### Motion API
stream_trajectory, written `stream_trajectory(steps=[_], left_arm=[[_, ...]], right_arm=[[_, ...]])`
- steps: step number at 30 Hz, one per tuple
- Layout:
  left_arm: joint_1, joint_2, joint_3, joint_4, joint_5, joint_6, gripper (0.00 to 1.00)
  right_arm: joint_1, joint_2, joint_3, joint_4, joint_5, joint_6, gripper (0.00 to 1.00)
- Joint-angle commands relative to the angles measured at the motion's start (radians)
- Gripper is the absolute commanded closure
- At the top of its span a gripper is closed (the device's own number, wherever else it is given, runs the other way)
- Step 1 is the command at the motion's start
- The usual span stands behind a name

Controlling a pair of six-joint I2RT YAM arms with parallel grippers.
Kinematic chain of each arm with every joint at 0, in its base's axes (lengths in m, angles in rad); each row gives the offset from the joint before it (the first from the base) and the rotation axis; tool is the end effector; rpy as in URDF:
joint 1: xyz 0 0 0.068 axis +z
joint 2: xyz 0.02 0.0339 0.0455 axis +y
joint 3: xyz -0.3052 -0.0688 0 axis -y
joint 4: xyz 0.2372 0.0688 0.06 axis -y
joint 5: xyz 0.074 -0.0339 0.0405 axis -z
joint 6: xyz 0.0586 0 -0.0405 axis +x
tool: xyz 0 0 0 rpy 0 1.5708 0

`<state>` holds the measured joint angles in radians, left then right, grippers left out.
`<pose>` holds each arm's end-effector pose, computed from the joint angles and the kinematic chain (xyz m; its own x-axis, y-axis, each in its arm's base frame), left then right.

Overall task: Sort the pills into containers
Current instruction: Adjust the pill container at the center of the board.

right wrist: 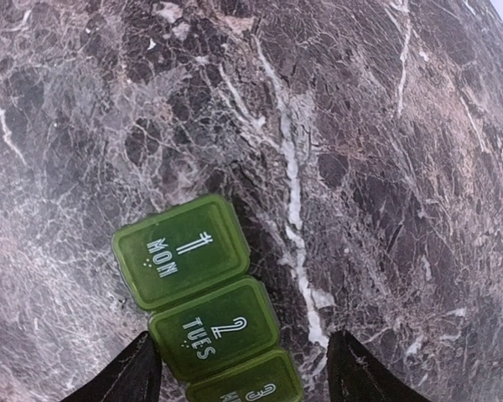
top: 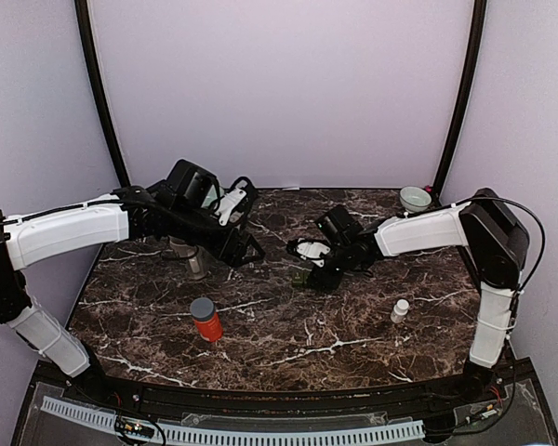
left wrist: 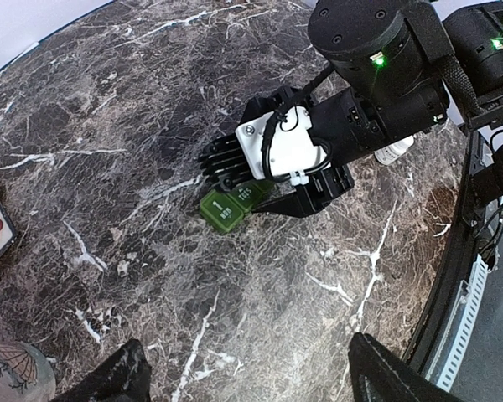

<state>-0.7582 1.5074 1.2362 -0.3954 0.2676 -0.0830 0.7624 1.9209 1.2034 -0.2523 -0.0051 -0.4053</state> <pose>0.2419 -0.2504 0.3317 -0.5149 0.3775 -0.7697 0.7740 0.5907 -0.2281 0.3020 0.2888 0.1801 -0.2750 -0.8078 -0.5213 -0.8718 0.4381 -0.2191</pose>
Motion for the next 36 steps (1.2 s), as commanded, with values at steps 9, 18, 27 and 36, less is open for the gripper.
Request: stream_trajectory(steps=[9, 18, 27, 36], left_arm=[[0.013, 0.046, -0.029, 0.082, 0.12, 0.003, 0.17], [0.019, 0.098, -0.032, 0.12, 0.163, -0.004, 0.18], [0.02, 0.121, -0.057, 0.171, 0.188, -0.033, 0.2], [0.022, 0.142, -0.072, 0.192, 0.2, -0.036, 0.21]], right_arm=[[-0.006, -0.021, -0.027, 0.035, -0.107, 0.05, 0.57], [-0.006, -0.088, -0.044, 0.052, -0.165, 0.118, 0.67], [-0.003, -0.112, -0.076, 0.047, -0.137, 0.147, 0.35], [-0.009, -0.051, -0.016, 0.023, -0.046, 0.106, 0.25]])
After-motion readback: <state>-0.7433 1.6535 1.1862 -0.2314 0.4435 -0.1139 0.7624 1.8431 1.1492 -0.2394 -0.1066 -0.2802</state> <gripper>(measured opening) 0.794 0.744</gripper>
